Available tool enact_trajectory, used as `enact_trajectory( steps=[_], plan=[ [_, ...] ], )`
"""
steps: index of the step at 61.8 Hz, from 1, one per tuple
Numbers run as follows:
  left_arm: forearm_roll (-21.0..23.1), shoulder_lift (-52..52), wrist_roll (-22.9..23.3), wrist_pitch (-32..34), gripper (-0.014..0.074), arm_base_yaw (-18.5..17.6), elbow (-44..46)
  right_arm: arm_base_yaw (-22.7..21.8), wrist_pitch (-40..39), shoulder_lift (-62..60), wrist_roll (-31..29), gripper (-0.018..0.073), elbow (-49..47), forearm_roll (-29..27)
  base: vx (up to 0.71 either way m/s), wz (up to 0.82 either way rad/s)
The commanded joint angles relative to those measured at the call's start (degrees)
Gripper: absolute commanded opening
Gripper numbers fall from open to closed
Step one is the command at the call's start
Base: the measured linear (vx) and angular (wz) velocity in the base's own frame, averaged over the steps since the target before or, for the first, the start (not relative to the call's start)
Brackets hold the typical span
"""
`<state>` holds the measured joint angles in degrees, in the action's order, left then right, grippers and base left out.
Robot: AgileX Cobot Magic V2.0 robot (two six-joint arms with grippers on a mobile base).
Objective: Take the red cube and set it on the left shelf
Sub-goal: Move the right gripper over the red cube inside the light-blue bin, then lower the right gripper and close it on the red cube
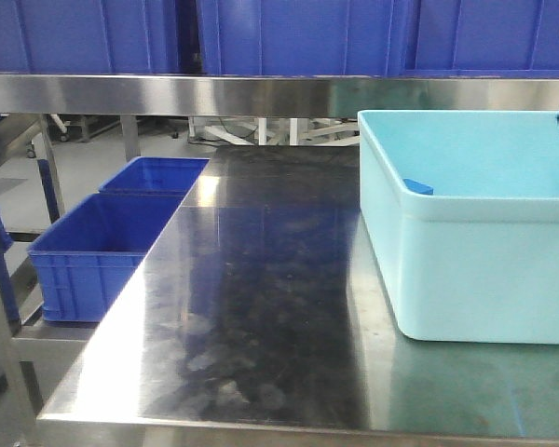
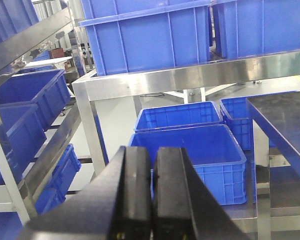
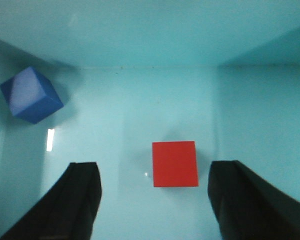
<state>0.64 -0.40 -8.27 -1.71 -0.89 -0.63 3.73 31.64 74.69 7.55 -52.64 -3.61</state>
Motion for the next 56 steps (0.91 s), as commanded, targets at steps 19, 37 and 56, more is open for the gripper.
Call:
enact_trajectory(
  steps=[19,37,56],
  plan=[
    [0.27,0.23,-0.03,5.18,0.0106,-0.31,-1.26,1.06,-4.14,0.06,-0.09,0.0562,-2.27,0.95,0.0,0.0],
    [0.27,0.23,-0.03,5.18,0.0106,-0.31,-1.26,1.06,-1.58,4.03,-0.09,0.0562,-2.27,2.37,0.0,0.0],
    [0.27,0.23,-0.03,5.18,0.0106,-0.31,-1.26,1.06,-1.9,7.05,-0.09,0.0562,-2.31,6.22,0.0,0.0]
  ],
)
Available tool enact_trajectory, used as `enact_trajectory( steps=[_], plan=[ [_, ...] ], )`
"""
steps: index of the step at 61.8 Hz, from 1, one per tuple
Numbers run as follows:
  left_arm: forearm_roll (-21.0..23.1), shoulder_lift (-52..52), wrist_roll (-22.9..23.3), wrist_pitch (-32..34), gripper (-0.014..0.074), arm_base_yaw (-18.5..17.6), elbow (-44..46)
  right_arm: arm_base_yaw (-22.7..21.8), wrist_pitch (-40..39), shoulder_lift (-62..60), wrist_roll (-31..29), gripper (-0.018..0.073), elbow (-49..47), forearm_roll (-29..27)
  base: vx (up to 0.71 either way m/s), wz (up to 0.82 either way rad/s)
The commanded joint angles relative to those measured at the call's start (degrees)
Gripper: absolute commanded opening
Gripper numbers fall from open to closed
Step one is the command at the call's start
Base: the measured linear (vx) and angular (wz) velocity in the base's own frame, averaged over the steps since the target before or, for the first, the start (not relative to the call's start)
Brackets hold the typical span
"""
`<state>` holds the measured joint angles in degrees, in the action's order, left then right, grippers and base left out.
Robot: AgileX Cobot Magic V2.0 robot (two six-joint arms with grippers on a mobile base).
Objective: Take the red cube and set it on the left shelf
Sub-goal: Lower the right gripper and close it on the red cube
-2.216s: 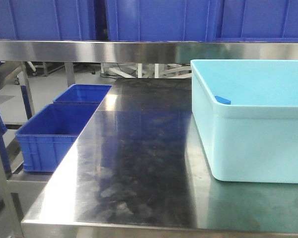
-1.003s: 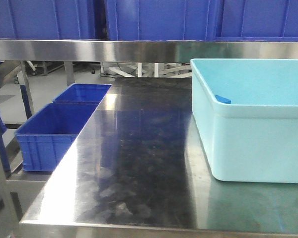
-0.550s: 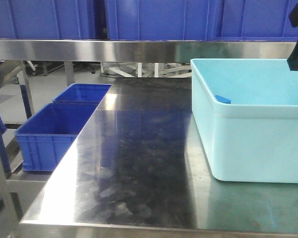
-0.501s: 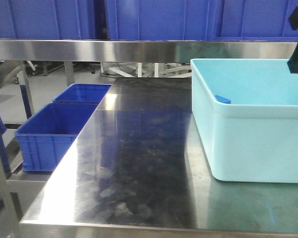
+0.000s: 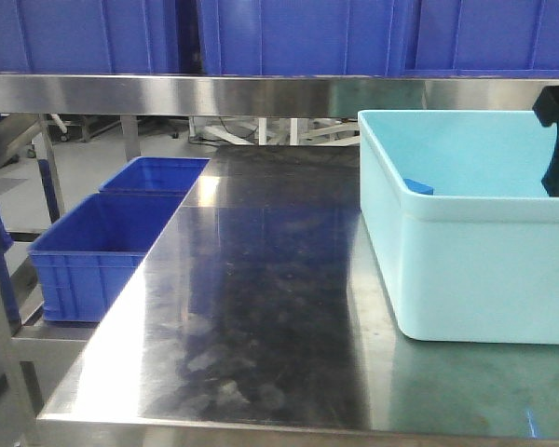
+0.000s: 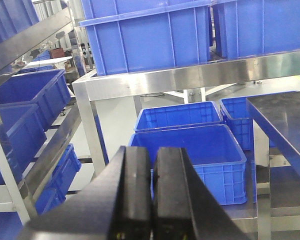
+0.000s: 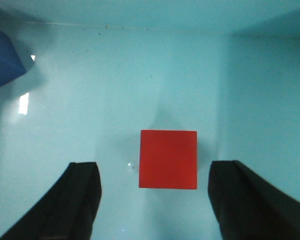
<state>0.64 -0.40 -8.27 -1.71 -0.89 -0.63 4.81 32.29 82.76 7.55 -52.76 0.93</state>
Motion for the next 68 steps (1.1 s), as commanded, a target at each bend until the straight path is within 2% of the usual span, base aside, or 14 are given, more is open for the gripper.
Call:
enact_trajectory(
  steps=[1,55,61,68],
  plan=[
    [0.27,0.23,-0.03,5.18,0.0106,-0.31,-1.26,-0.02,-2.61,-0.9,-0.09,0.0562,-2.18,1.69,0.0,0.0],
    [0.27,0.23,-0.03,5.18,0.0106,-0.31,-1.26,-0.07,-7.24,6.0,-0.09,0.0554,-2.18,4.21,0.0,0.0],
    [0.27,0.23,-0.03,5.18,0.0106,-0.31,-1.26,-0.07,-7.69,6.0,-0.09,0.0464,-2.18,4.27,0.0,0.0],
    [0.27,0.23,-0.03,5.18,0.0106,-0.31,-1.26,-0.07,-8.15,6.0,-0.09,0.0267,-2.18,4.32,0.0,0.0]
  ],
)
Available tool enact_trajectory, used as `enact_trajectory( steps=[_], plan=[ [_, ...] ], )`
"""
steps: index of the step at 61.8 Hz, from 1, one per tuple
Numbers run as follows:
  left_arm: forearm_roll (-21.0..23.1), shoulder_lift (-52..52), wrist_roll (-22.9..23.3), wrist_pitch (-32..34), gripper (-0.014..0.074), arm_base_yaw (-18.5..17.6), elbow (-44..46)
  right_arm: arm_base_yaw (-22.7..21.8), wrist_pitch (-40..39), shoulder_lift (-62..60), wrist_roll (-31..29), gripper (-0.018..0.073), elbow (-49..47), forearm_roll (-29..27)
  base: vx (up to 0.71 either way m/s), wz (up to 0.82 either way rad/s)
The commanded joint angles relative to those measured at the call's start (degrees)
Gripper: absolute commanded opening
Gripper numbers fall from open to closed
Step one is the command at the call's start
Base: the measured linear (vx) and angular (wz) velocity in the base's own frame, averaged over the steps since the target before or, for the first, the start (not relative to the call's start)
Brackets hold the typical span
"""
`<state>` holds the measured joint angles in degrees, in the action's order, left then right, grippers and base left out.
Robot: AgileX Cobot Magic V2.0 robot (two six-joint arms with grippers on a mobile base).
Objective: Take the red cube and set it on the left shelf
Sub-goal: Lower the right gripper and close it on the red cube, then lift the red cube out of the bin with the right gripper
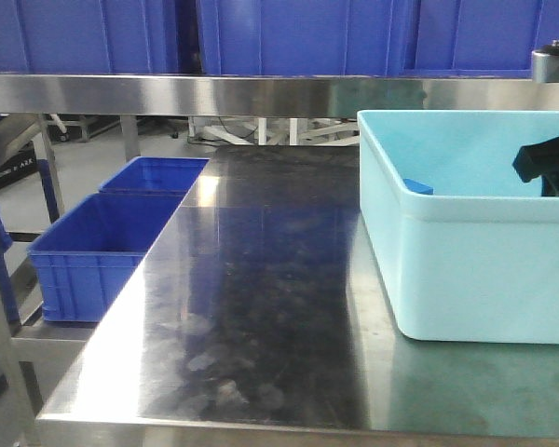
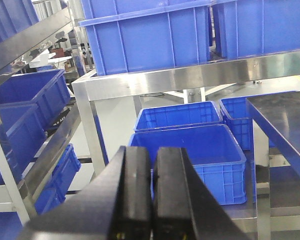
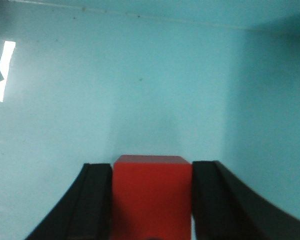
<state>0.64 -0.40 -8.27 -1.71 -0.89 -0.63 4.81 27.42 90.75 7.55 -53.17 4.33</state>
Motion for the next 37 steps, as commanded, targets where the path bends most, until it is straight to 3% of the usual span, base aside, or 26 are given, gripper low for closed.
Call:
enact_trajectory(
  steps=[1,7,11,28,37],
  plan=[
    [0.27,0.23,-0.03,5.18,0.0106,-0.31,-1.26,-0.07,-3.35,-2.0,-0.09,0.0234,-1.86,0.92,0.0,0.0],
    [0.27,0.23,-0.03,5.18,0.0106,-0.31,-1.26,0.13,-3.56,-2.28,-0.09,0.0036,-2.76,0.92,0.0,0.0],
    [0.27,0.23,-0.03,5.18,0.0106,-0.31,-1.26,0.62,-4.19,-3.37,-0.09,0.0071,-3.73,0.92,0.0,0.0],
    [0.27,0.23,-0.03,5.18,0.0106,-0.31,-1.26,3.99,-16.47,-15.29,-0.09,0.0057,-4.98,1.04,-0.01,-0.06],
    [0.27,0.23,-0.03,5.18,0.0106,-0.31,-1.26,4.42,-18.47,-23.08,-0.09,0.0057,-4.69,2.37,0.0,0.0]
  ],
)
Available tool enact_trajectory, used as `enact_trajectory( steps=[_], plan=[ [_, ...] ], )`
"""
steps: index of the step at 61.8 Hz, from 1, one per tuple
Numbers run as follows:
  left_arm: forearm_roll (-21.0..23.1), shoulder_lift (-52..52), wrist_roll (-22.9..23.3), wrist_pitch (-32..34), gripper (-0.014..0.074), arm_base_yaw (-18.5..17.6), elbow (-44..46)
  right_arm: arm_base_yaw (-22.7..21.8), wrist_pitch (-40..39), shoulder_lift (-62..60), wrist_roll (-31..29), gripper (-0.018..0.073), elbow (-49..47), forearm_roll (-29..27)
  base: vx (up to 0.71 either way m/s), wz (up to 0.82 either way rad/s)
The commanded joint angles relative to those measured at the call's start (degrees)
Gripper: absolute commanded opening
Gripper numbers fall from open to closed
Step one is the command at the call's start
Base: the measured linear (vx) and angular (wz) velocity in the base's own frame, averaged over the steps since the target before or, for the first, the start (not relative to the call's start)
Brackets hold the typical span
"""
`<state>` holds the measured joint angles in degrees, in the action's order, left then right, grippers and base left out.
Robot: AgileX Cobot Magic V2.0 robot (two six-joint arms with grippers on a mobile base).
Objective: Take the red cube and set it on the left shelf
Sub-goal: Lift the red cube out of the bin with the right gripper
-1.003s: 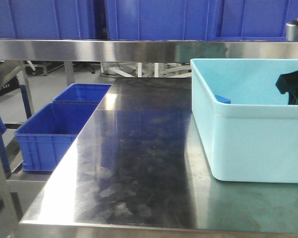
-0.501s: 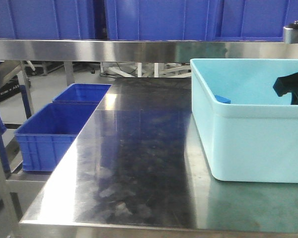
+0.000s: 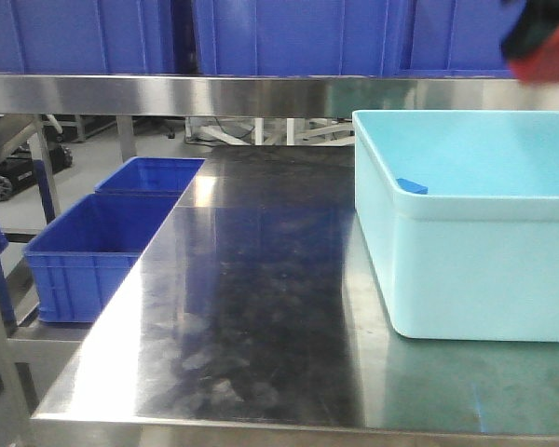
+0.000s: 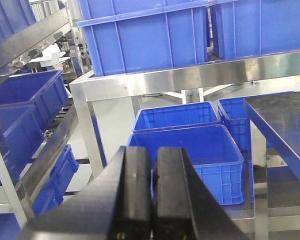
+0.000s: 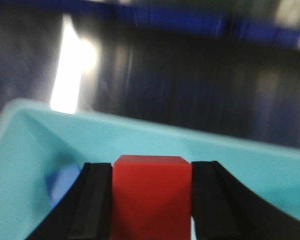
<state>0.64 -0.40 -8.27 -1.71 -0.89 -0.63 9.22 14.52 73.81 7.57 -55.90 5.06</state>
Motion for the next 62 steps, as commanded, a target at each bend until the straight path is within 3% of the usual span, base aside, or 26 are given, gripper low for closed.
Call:
enact_trajectory(
  steps=[1,16,40,62],
  plan=[
    [0.27,0.23,-0.03,5.18,0.0106,-0.31,-1.26,0.02,-5.5,-6.96,-0.12,0.0057,-1.8,1.82,0.0,0.0],
    [0.27,0.23,-0.03,5.18,0.0106,-0.31,-1.26,0.02,-6.1,-22.06,-0.12,0.0057,7.07,2.59,0.0,0.0],
    [0.27,0.23,-0.03,5.18,0.0106,-0.31,-1.26,0.02,-9.13,-48.54,-0.12,0.0057,29.75,2.59,0.0,0.0],
    [0.27,0.23,-0.03,5.18,0.0106,-0.31,-1.26,0.02,-9.5,-51.72,-0.12,0.0057,32.77,2.59,0.0,0.0]
  ],
)
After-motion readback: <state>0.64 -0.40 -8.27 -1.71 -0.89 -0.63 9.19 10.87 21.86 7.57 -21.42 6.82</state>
